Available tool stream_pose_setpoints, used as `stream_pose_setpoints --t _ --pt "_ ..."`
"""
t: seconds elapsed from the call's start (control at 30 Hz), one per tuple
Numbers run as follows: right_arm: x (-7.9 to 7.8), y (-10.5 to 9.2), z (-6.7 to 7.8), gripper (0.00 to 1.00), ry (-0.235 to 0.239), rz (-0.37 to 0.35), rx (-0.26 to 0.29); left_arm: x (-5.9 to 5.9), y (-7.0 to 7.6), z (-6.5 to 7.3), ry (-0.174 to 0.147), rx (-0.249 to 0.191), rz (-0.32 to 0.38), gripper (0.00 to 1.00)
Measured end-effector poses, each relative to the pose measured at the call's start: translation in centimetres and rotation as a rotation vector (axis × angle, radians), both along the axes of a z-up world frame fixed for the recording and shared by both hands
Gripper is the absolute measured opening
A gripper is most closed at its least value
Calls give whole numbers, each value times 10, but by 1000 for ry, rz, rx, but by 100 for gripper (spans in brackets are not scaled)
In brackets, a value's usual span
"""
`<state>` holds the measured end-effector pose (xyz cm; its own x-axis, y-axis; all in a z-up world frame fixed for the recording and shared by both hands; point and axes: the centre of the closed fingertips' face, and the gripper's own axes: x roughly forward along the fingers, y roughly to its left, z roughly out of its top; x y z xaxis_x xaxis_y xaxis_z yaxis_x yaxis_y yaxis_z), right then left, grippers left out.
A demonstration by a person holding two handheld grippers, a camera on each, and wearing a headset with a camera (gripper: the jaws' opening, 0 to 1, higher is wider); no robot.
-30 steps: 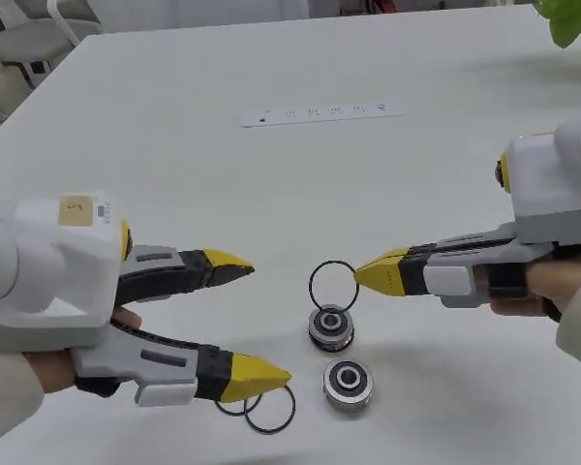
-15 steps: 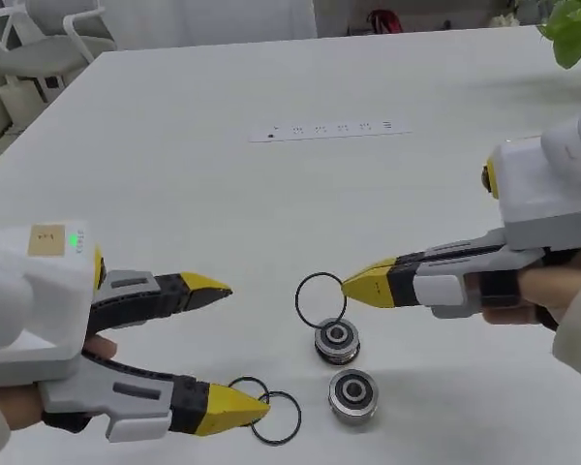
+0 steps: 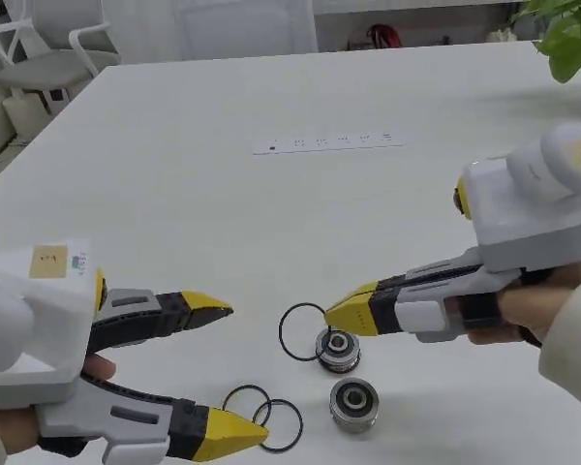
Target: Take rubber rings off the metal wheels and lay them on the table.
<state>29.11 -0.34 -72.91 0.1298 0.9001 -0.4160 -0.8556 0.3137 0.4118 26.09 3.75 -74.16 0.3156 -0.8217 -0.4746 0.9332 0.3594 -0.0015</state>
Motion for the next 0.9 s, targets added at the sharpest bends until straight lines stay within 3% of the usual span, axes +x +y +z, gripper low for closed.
stream_pose_setpoints --t 0.5,0.9 --pt "-13 7 -22 0 22 63 -59 -7 -3 -15 43 22 -24 73" --pt "-18 6 -39 0 38 69 -84 -6 0 -18 55 23 -12 73"
